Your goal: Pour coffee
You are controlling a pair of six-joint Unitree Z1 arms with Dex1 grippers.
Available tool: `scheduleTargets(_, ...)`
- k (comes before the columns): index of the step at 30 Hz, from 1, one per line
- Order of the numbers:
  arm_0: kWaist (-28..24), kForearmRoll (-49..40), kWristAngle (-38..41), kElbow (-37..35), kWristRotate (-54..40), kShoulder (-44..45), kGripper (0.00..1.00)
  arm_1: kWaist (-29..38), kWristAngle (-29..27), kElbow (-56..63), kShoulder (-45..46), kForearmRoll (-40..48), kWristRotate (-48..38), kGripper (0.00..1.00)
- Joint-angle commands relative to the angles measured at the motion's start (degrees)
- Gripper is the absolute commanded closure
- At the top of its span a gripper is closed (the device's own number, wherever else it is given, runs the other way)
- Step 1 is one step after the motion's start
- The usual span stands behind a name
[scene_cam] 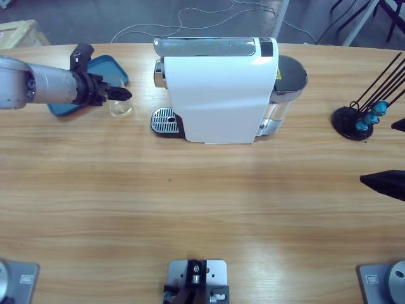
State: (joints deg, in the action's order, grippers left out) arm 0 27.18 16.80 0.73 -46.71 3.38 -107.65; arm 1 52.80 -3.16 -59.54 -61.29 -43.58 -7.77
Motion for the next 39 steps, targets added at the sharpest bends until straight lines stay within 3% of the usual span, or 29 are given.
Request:
scheduleTargets(1,-0.4,-2.8,-0.2,1.3,-3.2,1.2,0.692,-0.3,-1.1,0.1,-2.5,0.8,1.4,0.0)
scheduleTargets(10,8.0,-13.2,2.5,1.1,-10.5,16.5,0.687,-0.3,-1.3,0.0,-2.8,2.1,2.1,0.0)
scheduleTargets(14,10.6,-11.2,7.3,1.9,-11.1,13.8,0.685,-0.3,-1.2,0.8,-1.2,2.0,2.1,0.0)
scheduleTargets(26,12.3,-6.0,9.1,-2.0,-11.6,2.6,0.685,-0.3,-1.6,1.2,7.1,-5.8,1.4,0.0)
scheduleTargets(36,13.1,-4.4,9.0,-5.9,-11.6,-1.6,0.678,-0.3,-1.8,1.0,9.5,-8.8,1.1,0.0)
scheduleTargets(37,13.1,-4.4,9.0,-6.1,-11.6,-1.9,0.668,-0.3,-1.8,1.0,9.7,-8.9,1.1,0.0)
scheduleTargets(38,13.4,-4.4,9.0,-6.1,-11.6,-2.1,0.59,-0.3,-1.8,1.0,9.8,-9.1,1.1,0.0)
scheduleTargets(39,13.6,-4.4,9.0,-6.1,-11.5,-2.3,0.425,-0.3,-1.8,1.0,9.9,-9.2,1.1,0.0)
